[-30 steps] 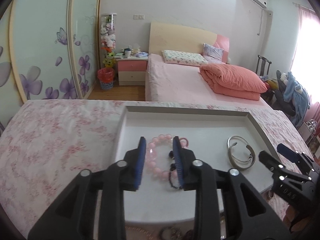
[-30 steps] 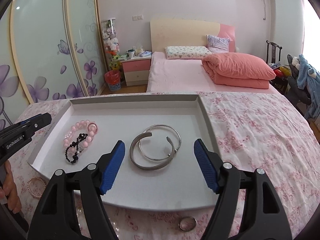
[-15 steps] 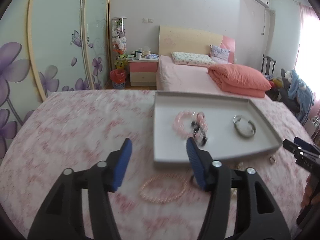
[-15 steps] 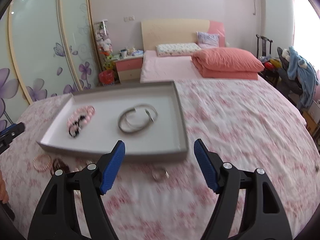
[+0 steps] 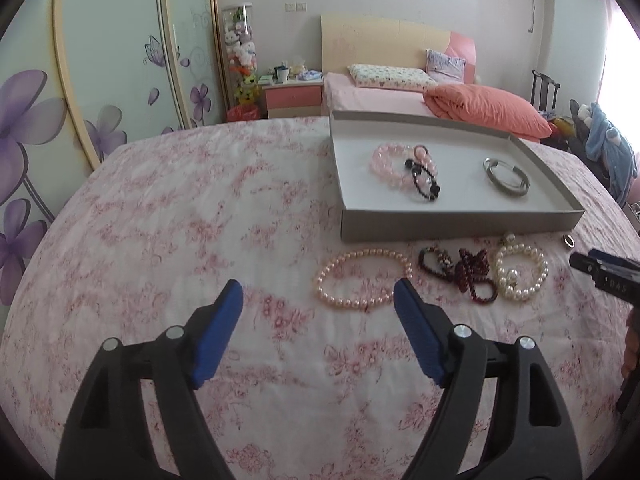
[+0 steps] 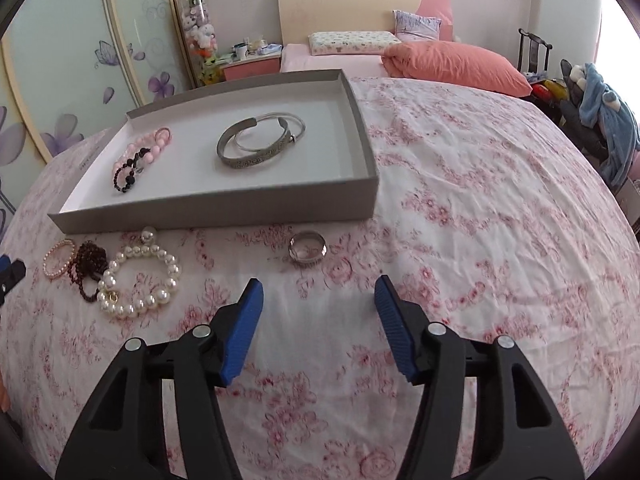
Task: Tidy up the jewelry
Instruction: 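Release the black bracelet with the left tool while the right tool releases the cuff in the tray, then grasp the silver ring with the right tool while the left tool grasps the pink pearl bracelet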
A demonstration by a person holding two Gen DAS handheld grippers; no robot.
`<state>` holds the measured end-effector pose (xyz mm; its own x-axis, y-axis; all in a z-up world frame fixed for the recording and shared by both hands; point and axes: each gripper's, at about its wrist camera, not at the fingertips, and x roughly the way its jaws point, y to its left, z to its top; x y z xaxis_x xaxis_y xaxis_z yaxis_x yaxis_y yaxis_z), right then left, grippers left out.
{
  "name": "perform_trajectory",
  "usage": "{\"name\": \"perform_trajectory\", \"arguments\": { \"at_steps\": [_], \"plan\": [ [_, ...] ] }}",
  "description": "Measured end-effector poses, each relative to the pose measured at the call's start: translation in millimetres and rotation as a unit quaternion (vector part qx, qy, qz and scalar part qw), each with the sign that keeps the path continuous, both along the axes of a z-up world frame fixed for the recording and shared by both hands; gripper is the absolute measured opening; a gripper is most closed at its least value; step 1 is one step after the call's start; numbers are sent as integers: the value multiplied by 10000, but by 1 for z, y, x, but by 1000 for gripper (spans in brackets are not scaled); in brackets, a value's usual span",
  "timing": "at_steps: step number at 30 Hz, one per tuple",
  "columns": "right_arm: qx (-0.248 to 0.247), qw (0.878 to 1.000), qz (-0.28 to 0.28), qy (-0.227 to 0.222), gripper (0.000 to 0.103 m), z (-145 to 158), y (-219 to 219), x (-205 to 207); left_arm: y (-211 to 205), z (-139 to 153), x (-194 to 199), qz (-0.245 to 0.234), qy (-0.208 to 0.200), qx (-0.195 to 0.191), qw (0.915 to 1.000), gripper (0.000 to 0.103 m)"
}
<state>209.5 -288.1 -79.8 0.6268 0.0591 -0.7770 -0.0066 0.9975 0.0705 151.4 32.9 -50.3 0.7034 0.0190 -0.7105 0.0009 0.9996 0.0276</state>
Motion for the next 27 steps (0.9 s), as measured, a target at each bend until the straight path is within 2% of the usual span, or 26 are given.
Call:
{"name": "perform_trajectory", "arguments": {
  "at_steps": [9,11,12,13,21,24,26,27],
  "plan": [
    [-160,9999,-30,4,45,1,7,17,-6,-9,3,-90,135,53,9999,77],
    [-150,9999,-36,-13,36,1,6,16,-7,-10,5,-104,158,60,9998,77],
    [-145,9999,-32,-15,25,1,6,16,-8,-11,6,-110,174,60,9998,77],
    [-142,9999,-28,-15,23,1,6,14,-8,-12,7,-115,189,55,9997,77],
    [-145,9999,-1,-17,23,2,5,5,-8,-16,20,-11,280,-29,9996,76],
    [-147,9999,-1,-16,23,2,5,5,-5,-16,30,56,304,-65,9995,68],
    [-131,9999,-1,-16,23,2,5,5,-3,-19,36,106,375,-57,9992,56],
    [-123,9999,-1,-16,23,2,5,5,-2,-21,40,131,429,-51,9990,53]
  ]
}}
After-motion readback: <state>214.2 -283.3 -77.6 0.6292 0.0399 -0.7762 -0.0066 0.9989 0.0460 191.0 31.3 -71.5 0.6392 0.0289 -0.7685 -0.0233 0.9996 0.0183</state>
